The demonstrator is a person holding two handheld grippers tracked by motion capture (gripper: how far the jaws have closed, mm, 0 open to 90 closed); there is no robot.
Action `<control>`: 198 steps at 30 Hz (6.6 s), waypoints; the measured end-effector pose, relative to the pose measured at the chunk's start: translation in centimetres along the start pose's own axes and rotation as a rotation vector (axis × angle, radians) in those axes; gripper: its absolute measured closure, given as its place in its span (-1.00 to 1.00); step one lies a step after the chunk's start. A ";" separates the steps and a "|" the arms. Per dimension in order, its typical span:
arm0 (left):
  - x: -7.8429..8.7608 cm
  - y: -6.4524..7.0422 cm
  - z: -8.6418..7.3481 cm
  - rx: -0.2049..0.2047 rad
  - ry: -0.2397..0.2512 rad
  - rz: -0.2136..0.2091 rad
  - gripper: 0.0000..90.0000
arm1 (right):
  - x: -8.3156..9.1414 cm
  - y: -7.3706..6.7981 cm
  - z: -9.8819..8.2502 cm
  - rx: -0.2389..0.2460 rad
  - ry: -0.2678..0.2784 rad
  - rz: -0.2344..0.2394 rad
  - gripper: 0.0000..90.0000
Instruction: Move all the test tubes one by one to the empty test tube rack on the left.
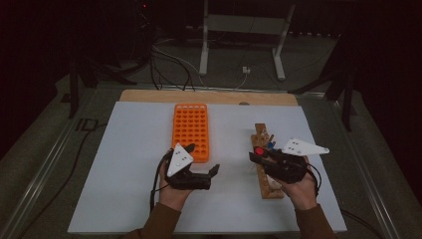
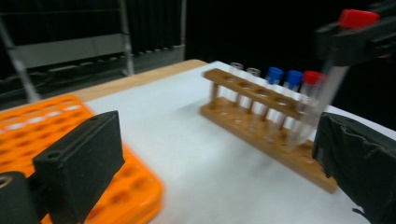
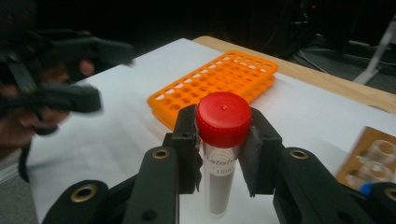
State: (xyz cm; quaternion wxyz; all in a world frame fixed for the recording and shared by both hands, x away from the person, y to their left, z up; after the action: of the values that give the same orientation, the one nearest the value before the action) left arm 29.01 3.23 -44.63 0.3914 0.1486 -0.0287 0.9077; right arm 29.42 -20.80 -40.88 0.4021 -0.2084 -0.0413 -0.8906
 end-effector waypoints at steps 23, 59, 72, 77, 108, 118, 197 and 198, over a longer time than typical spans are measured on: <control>-3.6 3.9 -0.5 0.000 -0.072 -0.149 0.22 | -3.6 -2.7 -0.3 -0.014 -0.020 0.079 0.56; -3.2 0.1 -0.5 0.000 -0.057 -0.077 0.67 | 0.7 1.2 -2.1 -0.040 0.080 -0.094 -0.89; -3.6 -3.0 -0.4 -0.015 -0.044 0.002 0.66 | 2.6 2.5 -3.3 -0.056 0.090 -0.180 -0.99; -4.6 -4.2 -0.9 -0.019 -0.055 0.039 0.66 | 3.3 2.6 -3.3 -0.054 0.103 -0.186 -0.99; -5.7 -6.2 -4.6 -0.001 -0.177 0.104 0.67 | 3.9 2.3 -4.1 -0.026 0.089 -0.188 -0.99; -6.0 -6.1 -5.3 -0.018 -0.218 0.109 0.67 | 4.1 2.7 -4.2 -0.038 0.096 -0.194 -0.99; -1.0 -2.4 -0.9 0.064 -0.062 0.023 -0.99 | 3.6 3.5 -2.4 -0.004 0.081 -0.290 0.66; -1.0 -2.2 -0.6 0.059 -0.061 0.017 -0.99 | 3.7 3.4 -2.2 -0.001 0.085 -0.289 0.66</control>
State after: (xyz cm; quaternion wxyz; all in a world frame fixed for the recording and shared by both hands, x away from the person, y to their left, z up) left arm 31.05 4.17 -45.66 0.3779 0.1873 -0.0150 0.9066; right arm 28.98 -26.20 -41.66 0.2712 -0.1627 -0.0534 -0.9472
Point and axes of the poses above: each handheld gripper's, and its own axes: x roughly backward along the jaws, z roughly out of its top, y roughly to its right, the point moved 4 cm from there along -x, roughly forward along the jaws, and after that the axes turned 1 degree about -z, right-handed, at the moved point
